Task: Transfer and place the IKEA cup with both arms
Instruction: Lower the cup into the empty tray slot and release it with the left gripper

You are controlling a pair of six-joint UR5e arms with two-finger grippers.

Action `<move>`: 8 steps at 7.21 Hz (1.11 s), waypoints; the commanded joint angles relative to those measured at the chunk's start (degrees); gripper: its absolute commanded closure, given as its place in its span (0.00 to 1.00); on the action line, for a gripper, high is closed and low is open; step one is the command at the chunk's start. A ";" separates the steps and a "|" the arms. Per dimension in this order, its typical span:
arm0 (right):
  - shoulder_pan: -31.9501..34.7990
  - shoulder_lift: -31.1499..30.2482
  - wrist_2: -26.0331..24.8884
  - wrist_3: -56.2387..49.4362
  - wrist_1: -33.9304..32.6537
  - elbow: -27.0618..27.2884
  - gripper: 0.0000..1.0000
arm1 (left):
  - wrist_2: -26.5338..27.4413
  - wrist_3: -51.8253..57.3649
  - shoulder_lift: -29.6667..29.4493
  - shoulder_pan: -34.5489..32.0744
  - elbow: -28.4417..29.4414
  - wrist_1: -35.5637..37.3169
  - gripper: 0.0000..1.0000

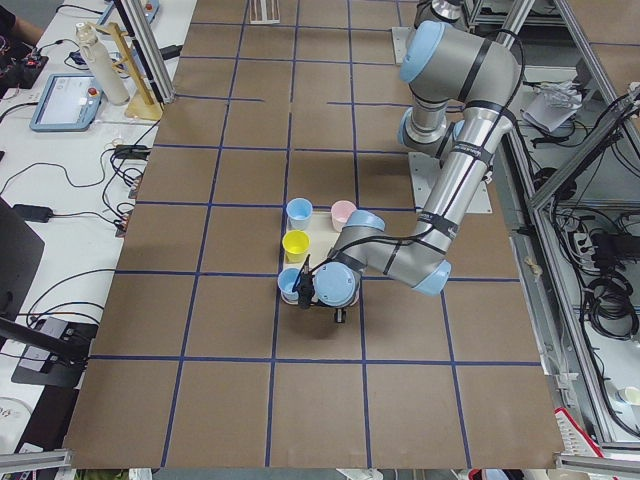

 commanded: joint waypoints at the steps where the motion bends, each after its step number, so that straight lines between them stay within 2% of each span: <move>1: 0.00 0.00 0.00 0.00 0.00 -0.06 0.00 | -0.29 -0.61 3.58 -1.38 3.45 -4.45 0.33; 2: 0.00 0.00 0.00 0.00 0.00 -0.06 0.00 | -0.64 -0.87 6.04 -5.30 5.12 -5.43 0.12; 3: -0.09 0.00 0.00 0.00 0.00 -0.06 0.00 | -0.29 -3.05 9.63 -10.04 5.92 -5.88 0.00; 5: 0.00 0.00 0.00 -0.09 0.00 -0.06 0.00 | -0.03 -11.55 15.52 -21.97 6.01 -9.64 0.00; 8: -0.09 -0.18 -0.09 0.00 0.00 -0.06 0.00 | -0.11 -46.63 23.53 -42.45 5.93 -19.48 0.00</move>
